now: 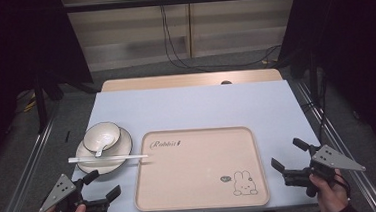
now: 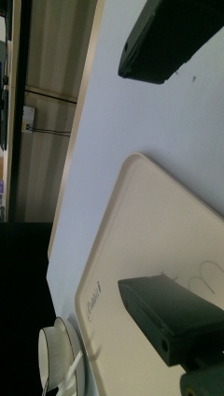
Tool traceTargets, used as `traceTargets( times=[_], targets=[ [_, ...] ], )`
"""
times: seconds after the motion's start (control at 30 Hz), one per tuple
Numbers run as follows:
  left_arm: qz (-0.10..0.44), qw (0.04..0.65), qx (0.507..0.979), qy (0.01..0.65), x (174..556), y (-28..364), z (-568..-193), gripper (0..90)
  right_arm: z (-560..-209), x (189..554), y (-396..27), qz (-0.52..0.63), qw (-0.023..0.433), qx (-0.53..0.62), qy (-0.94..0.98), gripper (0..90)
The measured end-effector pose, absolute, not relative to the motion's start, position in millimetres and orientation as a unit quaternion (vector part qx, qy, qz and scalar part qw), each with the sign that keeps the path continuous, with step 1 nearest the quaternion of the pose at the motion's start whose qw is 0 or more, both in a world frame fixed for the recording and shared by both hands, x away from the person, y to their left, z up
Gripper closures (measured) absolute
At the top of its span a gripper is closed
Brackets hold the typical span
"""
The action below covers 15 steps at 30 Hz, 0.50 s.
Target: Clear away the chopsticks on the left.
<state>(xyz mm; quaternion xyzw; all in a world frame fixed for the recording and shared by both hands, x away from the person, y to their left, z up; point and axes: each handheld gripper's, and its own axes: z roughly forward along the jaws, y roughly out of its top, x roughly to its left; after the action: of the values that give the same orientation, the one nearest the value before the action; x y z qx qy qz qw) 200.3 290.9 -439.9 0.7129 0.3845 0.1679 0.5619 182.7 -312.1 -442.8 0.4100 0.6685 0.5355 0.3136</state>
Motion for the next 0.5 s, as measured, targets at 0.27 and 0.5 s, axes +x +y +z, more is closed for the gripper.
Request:
traceTargets(
  times=[0.27, 0.5],
  targets=[
    [0.150, 0.562, 0.726, 0.366, 202.8, 285.7, -436.0, 3.5, -442.9, 181.9, -312.7, 0.534, 0.317, 0.408, 0.669, 0.4],
    [0.142, 0.548, 0.730, 0.383, 207.0, 273.8, -431.4, 3.5, -442.7, 181.5, -311.8, 0.534, 0.315, 0.412, 0.668, 0.5]
  ],
)
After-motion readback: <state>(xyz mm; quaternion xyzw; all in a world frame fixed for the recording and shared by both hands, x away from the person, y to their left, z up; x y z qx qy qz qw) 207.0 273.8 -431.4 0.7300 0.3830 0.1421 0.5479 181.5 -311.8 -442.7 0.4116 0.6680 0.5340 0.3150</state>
